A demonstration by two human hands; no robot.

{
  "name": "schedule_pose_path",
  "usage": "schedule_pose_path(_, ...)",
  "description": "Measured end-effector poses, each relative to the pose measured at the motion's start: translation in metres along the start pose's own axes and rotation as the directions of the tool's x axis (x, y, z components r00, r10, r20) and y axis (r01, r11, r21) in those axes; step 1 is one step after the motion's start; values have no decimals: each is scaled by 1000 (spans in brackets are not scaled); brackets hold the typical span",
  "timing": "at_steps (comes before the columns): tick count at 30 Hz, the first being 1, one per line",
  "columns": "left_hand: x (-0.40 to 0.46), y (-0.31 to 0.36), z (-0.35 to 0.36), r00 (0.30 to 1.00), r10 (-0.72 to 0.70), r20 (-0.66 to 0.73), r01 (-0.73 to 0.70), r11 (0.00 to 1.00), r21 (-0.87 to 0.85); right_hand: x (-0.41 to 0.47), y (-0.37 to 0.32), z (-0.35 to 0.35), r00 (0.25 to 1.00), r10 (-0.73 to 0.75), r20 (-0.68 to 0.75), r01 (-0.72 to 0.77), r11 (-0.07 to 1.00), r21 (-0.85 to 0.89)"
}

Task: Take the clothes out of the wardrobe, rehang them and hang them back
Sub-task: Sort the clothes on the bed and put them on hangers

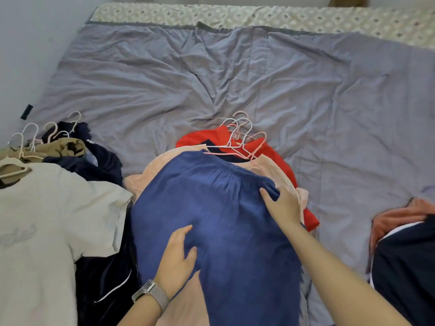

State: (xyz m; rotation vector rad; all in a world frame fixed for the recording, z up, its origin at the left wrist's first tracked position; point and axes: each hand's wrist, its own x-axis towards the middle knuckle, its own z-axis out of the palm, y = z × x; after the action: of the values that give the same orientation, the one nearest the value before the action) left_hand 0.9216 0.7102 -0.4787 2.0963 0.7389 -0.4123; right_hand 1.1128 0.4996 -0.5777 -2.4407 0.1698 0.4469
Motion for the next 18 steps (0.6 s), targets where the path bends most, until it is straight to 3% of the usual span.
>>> schedule_pose_path(5,-7,24,-12,990,94,-107,-98,995,-28,-63,-14,-41,981,-141,131,104,960,260)
schedule_pose_path(8,-10,43,-33,966,179,-187,-185,983,-12,-109,-12,-78,970,-137,201,89,969,230)
schedule_pose_path(10,-14,50,-48,939,253,-231,-242,967,74,-140,-7,-103,962,-123,245,72,975,210)
schedule_pose_path(15,-33,58,-76,924,293,-244,-249,949,195,-211,-14,-164,925,-220,311,95,924,371)
schedule_pose_path(18,-60,55,-87,904,356,-235,-219,860,460,-243,-22,-187,934,-225,277,130,938,322)
